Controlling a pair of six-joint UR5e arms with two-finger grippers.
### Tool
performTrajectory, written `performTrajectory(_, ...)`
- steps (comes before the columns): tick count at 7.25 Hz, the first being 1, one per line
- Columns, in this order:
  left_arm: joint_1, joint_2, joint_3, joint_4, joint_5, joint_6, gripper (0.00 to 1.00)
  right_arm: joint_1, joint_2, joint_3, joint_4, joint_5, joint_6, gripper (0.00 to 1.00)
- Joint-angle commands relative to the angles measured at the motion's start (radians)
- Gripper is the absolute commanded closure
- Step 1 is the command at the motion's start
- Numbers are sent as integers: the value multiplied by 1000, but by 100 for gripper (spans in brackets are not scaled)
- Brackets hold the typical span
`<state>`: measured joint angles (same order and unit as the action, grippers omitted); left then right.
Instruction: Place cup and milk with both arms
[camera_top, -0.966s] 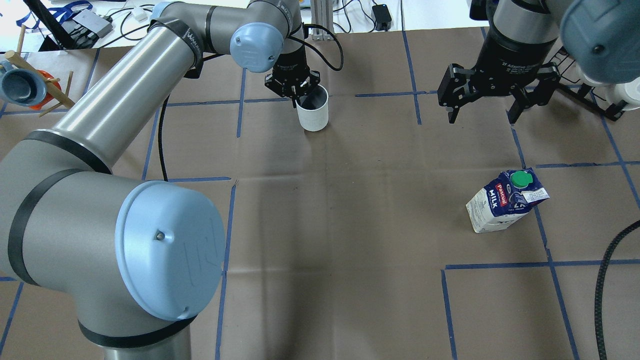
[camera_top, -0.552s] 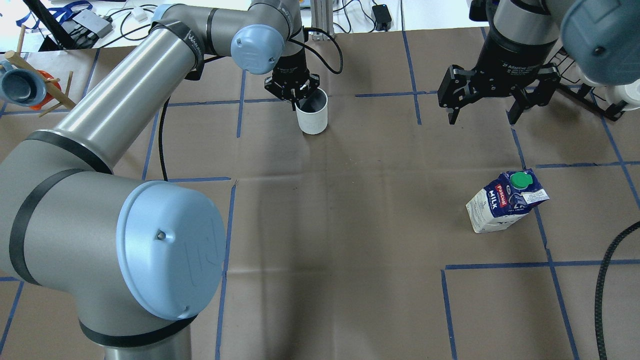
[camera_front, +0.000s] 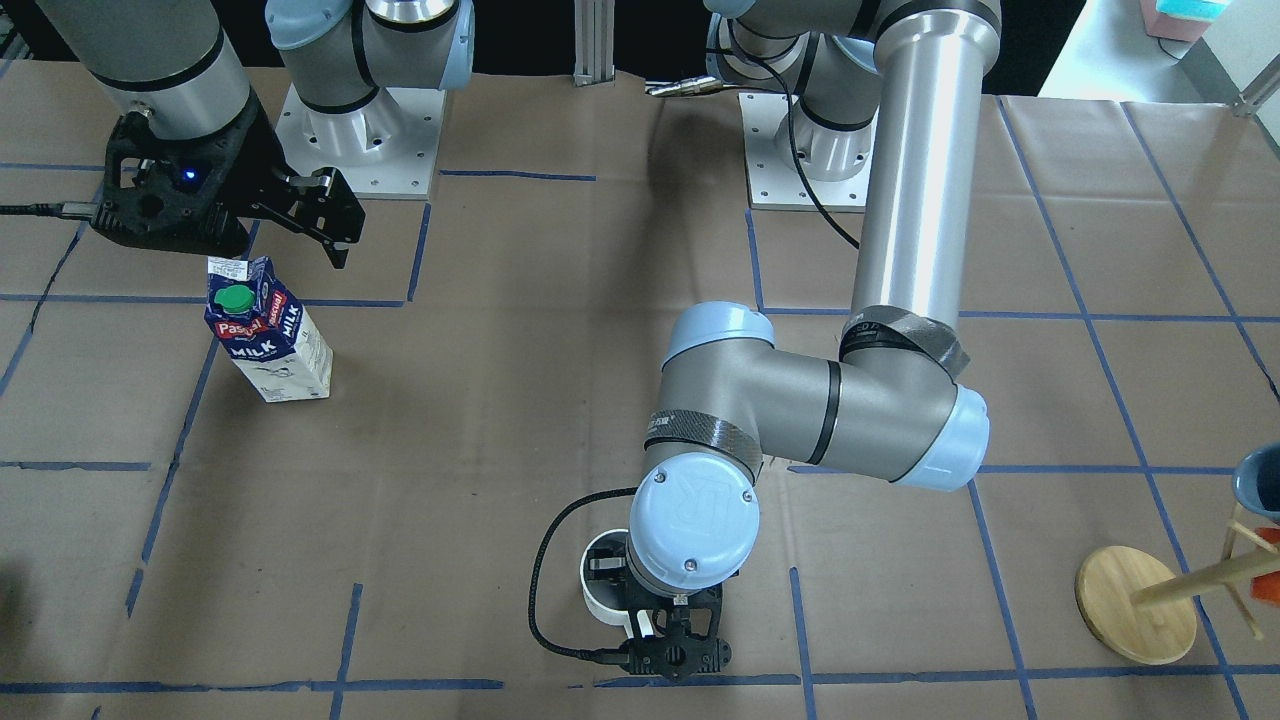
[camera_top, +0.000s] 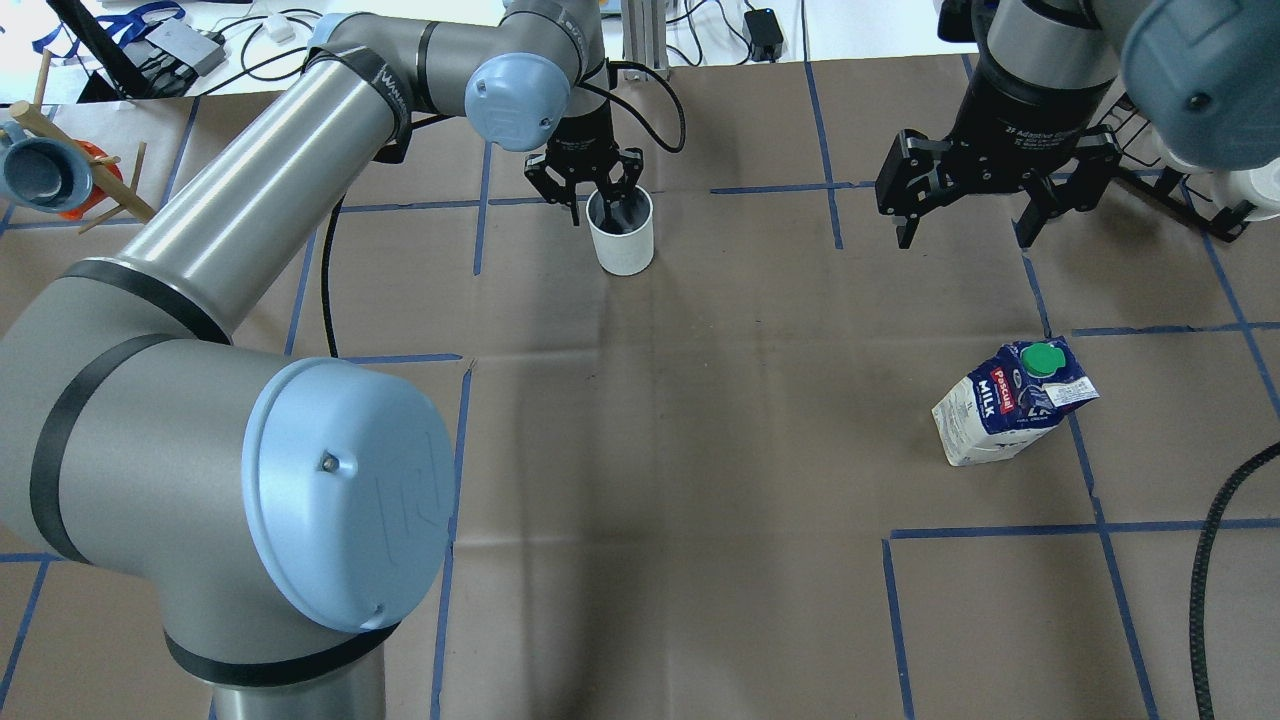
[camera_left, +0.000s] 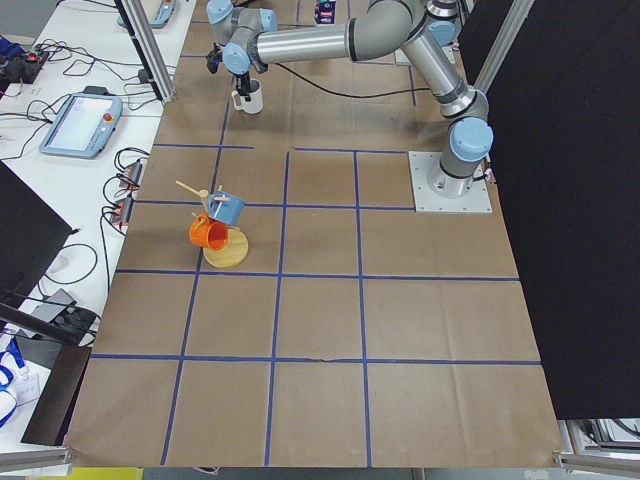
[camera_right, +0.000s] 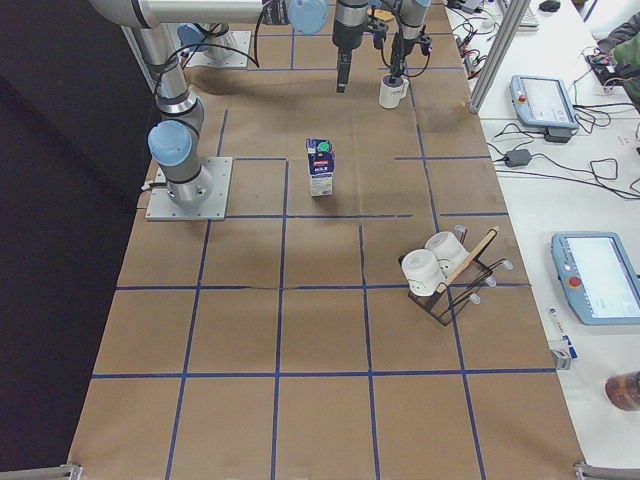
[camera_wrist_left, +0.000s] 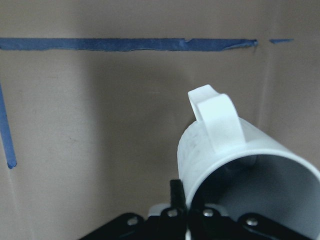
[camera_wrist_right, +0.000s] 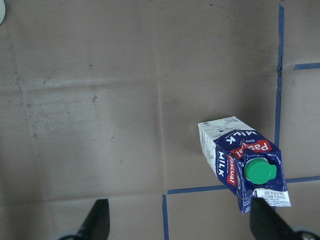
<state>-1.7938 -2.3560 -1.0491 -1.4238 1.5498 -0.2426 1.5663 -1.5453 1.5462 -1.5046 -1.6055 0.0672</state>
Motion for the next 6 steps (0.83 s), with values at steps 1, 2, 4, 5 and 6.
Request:
performTrajectory(1,2,55,3,-79,1,3,0,-18,-4,2,1,-5,-89,0)
performTrajectory(2,16,166,-6,-172,1,20,1,-41,-25,3,7,-7,-139,0)
performTrajectory(4,60,379,-12,-362,3,118,1,-177,-102,82,-3,-4,-306,0)
performTrajectory(5,70,491,-26,-441,0,120,1,-228,-151,139,-6,2,-361,0)
performTrajectory(6,70,565,-64,-461,-2,124,1,-251,-179,193,-63,7,-419,0)
